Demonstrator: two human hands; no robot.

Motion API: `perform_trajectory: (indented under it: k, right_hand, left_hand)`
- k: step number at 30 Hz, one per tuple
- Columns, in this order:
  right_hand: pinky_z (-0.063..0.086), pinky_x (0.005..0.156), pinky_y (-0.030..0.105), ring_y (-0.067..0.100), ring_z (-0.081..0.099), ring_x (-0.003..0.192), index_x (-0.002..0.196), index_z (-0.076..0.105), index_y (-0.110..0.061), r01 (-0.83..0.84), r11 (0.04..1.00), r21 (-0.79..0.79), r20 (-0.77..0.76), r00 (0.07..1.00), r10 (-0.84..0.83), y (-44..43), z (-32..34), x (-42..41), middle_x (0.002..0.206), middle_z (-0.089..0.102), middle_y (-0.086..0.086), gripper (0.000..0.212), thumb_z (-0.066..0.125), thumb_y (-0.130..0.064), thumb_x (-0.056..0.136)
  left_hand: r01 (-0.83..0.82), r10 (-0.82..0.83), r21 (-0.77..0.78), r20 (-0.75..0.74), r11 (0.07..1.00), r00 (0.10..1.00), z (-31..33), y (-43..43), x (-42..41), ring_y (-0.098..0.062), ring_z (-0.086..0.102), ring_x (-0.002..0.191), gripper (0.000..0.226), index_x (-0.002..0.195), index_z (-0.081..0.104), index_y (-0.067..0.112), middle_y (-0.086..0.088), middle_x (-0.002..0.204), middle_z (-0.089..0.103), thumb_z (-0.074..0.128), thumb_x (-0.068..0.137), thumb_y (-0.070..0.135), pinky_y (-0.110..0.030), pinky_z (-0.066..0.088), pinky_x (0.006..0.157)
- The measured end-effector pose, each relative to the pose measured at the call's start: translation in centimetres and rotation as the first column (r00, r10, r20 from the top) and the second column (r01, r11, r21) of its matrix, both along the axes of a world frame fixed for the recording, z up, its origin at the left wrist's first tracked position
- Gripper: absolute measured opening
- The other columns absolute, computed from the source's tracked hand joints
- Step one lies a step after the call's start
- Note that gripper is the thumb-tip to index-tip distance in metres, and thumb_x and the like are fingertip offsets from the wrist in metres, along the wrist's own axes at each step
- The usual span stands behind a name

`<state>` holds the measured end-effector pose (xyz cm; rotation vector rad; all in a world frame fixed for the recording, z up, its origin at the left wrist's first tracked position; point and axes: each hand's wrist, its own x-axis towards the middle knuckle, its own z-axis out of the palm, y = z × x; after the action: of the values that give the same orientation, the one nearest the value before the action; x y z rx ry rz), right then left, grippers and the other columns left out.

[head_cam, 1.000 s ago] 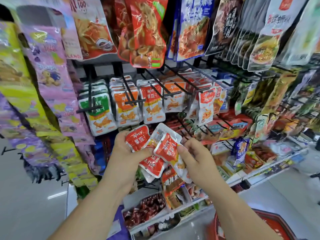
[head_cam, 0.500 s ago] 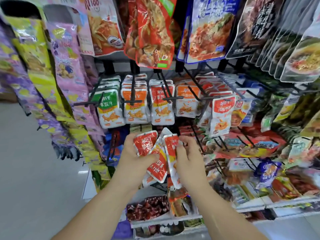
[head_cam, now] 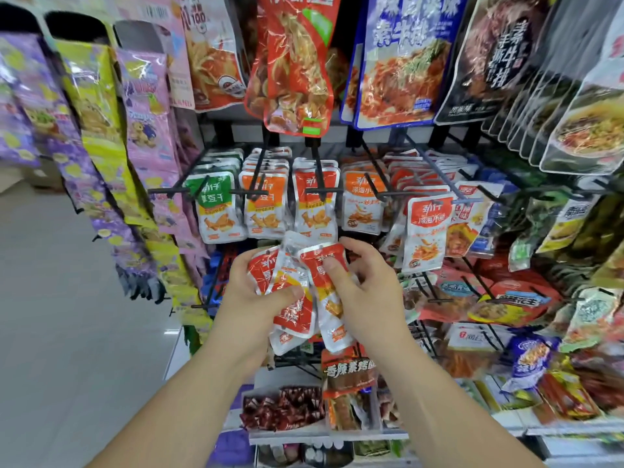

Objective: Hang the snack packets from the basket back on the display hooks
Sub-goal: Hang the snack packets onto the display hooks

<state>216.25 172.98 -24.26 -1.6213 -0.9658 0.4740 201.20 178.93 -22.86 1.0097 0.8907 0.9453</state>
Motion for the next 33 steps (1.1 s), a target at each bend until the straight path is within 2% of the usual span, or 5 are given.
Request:
perform_trajectory:
  k: [3, 8, 12, 17, 33]
  right_hand:
    - [0.052, 0.063, 0.030, 0.013, 0.067, 0.072, 0.125, 0.061, -0.031, 0.035, 0.998, 0.044, -0.094, 0.995, -0.031, -0.1, 0.9, -0.2, 0.089, 0.069, 0.003, 0.033, 0.065, -0.046, 0.096]
    - [0.038, 0.055, 0.033, 0.016, 0.041, 0.060, 0.100, 0.060, -0.018, 0.027, 0.978, 0.205, -0.072, 0.997, -0.013, 0.2, 3.8, -1.5, 0.087, 0.057, 0.024, 0.027, 0.061, -0.045, 0.096]
    - [0.033, 0.053, 0.022, 0.005, 0.034, 0.054, 0.090, 0.053, -0.026, 0.051, 0.974, 0.220, -0.010, 0.999, -0.050, 1.1, 4.3, -2.1, 0.064, 0.045, -0.013, 0.020, 0.062, -0.042, 0.099]
    - [0.036, 0.056, 0.014, 0.000, 0.041, 0.055, 0.088, 0.051, -0.026, 0.087, 0.974, 0.208, -0.040, 0.996, -0.080, 2.3, 4.3, -2.5, 0.060, 0.047, -0.030, 0.020, 0.062, -0.038, 0.101]
    - [0.035, 0.051, 0.015, 0.002, 0.037, 0.050, 0.097, 0.057, -0.014, 0.154, 0.966, 0.207, -0.099, 0.986, -0.136, 3.2, 4.2, -2.6, 0.058, 0.046, -0.024, 0.026, 0.061, -0.039, 0.101]
  left_hand:
    - [-0.086, 0.086, -0.012, 0.028, 0.996, 0.996, 0.1, 0.6, -0.8, -0.028, 0.075, 0.098, 0.061, 0.120, 0.057, 0.028, -0.005, 0.111, 0.074, 0.075, 0.082, -0.015, -0.046, 0.060, 0.081]
    - [-0.100, 0.101, -0.014, 0.066, 0.995, 0.993, 0.4, 1.6, -1.9, -0.026, 0.075, 0.097, 0.060, 0.116, 0.056, 0.033, 0.000, 0.106, 0.075, 0.075, 0.083, -0.013, -0.047, 0.060, 0.082]
    - [-0.086, 0.086, -0.009, 0.069, 0.996, 0.994, 0.7, 2.0, -2.3, -0.023, 0.077, 0.092, 0.061, 0.116, 0.057, 0.032, 0.000, 0.104, 0.077, 0.075, 0.081, -0.014, -0.046, 0.061, 0.079]
    - [-0.066, 0.066, -0.013, 0.060, 0.998, 0.996, 0.8, 2.5, -2.5, -0.026, 0.077, 0.097, 0.064, 0.127, 0.055, 0.026, -0.005, 0.111, 0.075, 0.077, 0.081, -0.013, -0.046, 0.061, 0.080]
    - [-0.029, 0.029, -0.009, 0.074, 1.000, 0.997, 1.2, 3.5, -3.1, -0.031, 0.075, 0.105, 0.066, 0.131, 0.055, 0.025, -0.007, 0.116, 0.074, 0.076, 0.082, -0.012, -0.054, 0.060, 0.091]
